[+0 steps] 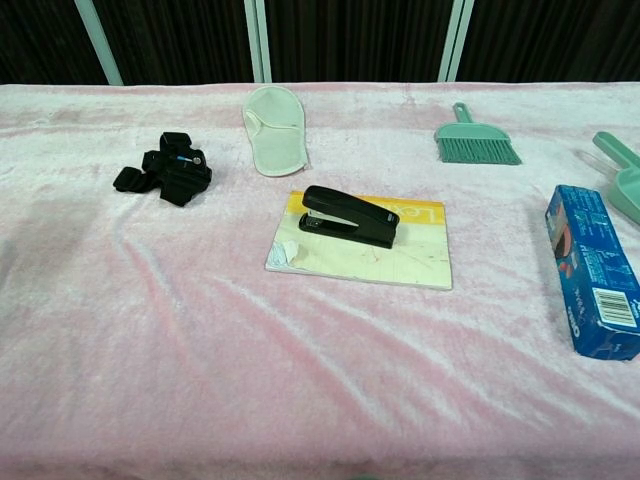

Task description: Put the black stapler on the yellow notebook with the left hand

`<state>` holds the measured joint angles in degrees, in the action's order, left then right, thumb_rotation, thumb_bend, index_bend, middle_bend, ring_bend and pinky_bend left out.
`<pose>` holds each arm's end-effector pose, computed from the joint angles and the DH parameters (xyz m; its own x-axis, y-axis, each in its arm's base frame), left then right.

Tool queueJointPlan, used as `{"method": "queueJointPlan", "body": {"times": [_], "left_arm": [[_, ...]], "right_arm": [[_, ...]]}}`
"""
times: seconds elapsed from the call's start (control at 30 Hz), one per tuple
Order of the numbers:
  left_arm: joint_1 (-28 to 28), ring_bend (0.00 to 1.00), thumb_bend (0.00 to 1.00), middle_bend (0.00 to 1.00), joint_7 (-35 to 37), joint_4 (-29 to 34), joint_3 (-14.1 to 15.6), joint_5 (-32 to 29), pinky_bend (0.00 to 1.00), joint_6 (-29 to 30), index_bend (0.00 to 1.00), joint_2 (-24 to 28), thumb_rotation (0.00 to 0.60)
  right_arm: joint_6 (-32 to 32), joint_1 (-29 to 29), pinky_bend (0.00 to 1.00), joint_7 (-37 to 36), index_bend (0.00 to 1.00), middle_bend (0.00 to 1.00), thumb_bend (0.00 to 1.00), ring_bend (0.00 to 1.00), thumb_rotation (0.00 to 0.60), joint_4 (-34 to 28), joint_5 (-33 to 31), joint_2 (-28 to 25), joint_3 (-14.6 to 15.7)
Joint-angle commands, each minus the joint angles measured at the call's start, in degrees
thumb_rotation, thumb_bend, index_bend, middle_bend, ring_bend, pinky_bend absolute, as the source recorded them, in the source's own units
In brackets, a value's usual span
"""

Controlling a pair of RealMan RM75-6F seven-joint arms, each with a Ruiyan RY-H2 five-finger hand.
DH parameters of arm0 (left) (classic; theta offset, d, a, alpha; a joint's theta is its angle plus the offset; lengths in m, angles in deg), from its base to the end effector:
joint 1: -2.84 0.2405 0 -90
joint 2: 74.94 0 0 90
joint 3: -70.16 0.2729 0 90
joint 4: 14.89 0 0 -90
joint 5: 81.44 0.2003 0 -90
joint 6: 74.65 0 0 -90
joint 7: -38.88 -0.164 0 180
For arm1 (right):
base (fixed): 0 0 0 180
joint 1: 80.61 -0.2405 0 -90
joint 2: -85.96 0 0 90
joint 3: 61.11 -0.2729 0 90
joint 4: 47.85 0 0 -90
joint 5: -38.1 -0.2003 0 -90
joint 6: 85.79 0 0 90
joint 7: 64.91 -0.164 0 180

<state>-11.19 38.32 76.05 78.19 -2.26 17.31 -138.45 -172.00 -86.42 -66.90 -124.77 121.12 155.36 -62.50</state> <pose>-0.3222 0.2167 0.1814 0.4561 -0.0025 0.8899 0.8895 -0.0294 -0.4560 -0.3688 -0.2056 0.1756 0.5192 0.0151 0.8545 -0.8542 0.0421 0.5183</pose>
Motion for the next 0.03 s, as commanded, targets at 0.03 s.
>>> {"method": "queueJointPlan", "body": {"times": [0.03], "left_arm": [[0.2,0.0,0.04,0.05,-0.44,-0.32,-0.88,-0.05,0.0,-0.12,0.1,-0.34,0.6]], "right_arm": [[-0.83,0.26,0.07,-0.35,0.02,0.0,0.11,0.0,0.6,-0.47,0.63,-0.05,-0.12]]}}
